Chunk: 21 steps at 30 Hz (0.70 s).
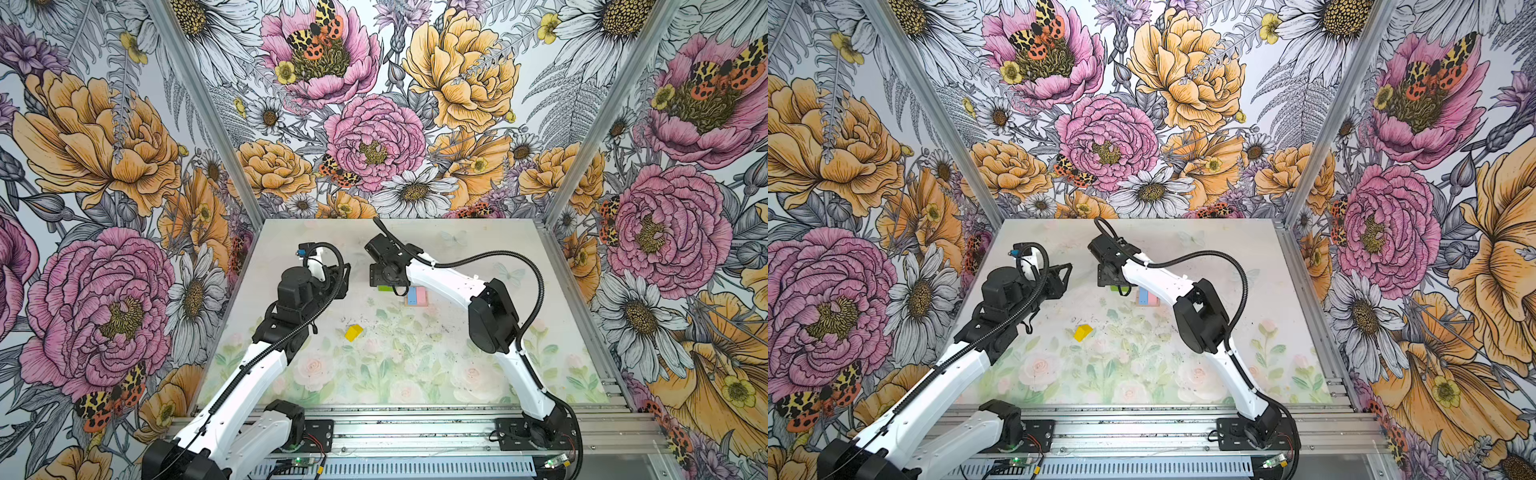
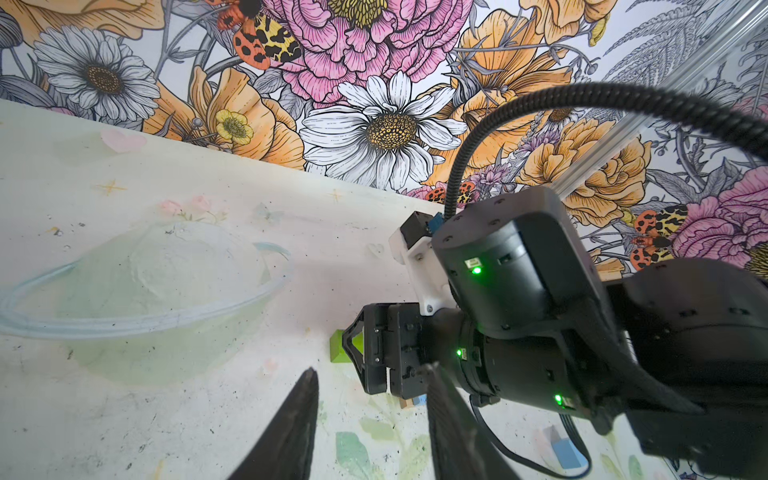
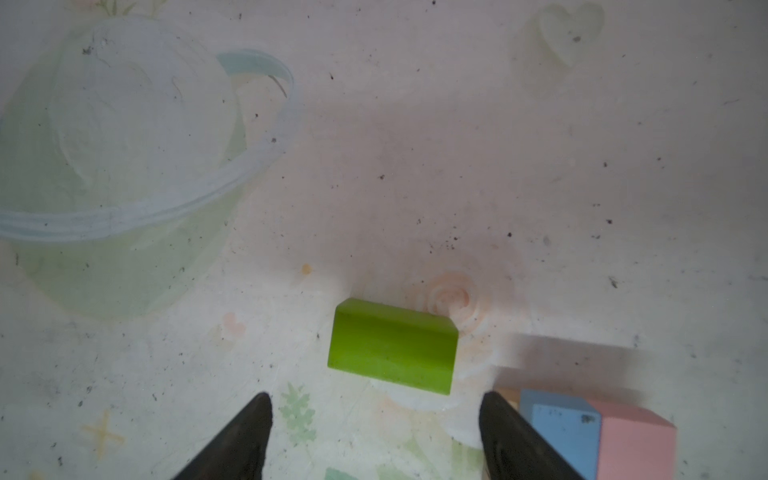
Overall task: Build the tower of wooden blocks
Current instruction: 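Open the right gripper and lower it over the lime-green block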
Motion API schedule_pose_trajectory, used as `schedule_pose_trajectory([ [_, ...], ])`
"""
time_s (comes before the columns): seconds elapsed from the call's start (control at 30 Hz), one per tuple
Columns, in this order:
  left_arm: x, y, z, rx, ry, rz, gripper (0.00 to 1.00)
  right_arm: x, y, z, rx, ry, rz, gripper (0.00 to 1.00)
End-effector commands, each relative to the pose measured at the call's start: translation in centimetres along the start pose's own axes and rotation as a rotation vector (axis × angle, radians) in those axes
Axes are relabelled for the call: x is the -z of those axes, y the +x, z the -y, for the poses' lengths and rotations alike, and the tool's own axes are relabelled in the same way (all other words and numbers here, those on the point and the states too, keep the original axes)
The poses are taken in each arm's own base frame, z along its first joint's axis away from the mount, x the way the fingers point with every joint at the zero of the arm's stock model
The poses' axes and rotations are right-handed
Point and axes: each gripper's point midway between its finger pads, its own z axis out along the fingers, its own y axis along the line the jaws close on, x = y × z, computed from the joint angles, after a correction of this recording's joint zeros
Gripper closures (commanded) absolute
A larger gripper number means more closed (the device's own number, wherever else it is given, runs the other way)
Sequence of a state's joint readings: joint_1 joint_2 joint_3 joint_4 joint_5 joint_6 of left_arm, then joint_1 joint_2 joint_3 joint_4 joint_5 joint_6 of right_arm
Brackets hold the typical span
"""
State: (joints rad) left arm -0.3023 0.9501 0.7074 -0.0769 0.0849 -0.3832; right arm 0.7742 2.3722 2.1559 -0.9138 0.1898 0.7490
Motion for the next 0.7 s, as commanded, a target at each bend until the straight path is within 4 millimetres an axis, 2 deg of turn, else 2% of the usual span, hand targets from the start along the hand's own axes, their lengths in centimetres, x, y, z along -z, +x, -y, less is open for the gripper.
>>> schedule_pose_trajectory([
  [0.0, -0.1, -0.2, -0.5, -0.018, -0.015, 0.021, 0.56, -0.1, -0.1, 0.0, -0.015, 0.029, 0.006, 0.19],
  [0.27, -0.3, 0.1, -0.7, -0.015, -0.017, 0.014, 0.56, -1.0, 0.1, 0.2, -0.032, 0.04, -0.003, 0.16],
  [0.47, -0.4, 0.1, -0.7, -0.014, -0.011, 0.013, 0.56, -1.3, -0.1, -0.5, -0.038, 0.023, -0.003, 0.17],
  [0.67, -0.5, 0.2, -0.8, -0.013, -0.012, 0.01, 0.55, -1.9, -0.1, -0.3, -0.053, 0.036, -0.007, 0.19],
])
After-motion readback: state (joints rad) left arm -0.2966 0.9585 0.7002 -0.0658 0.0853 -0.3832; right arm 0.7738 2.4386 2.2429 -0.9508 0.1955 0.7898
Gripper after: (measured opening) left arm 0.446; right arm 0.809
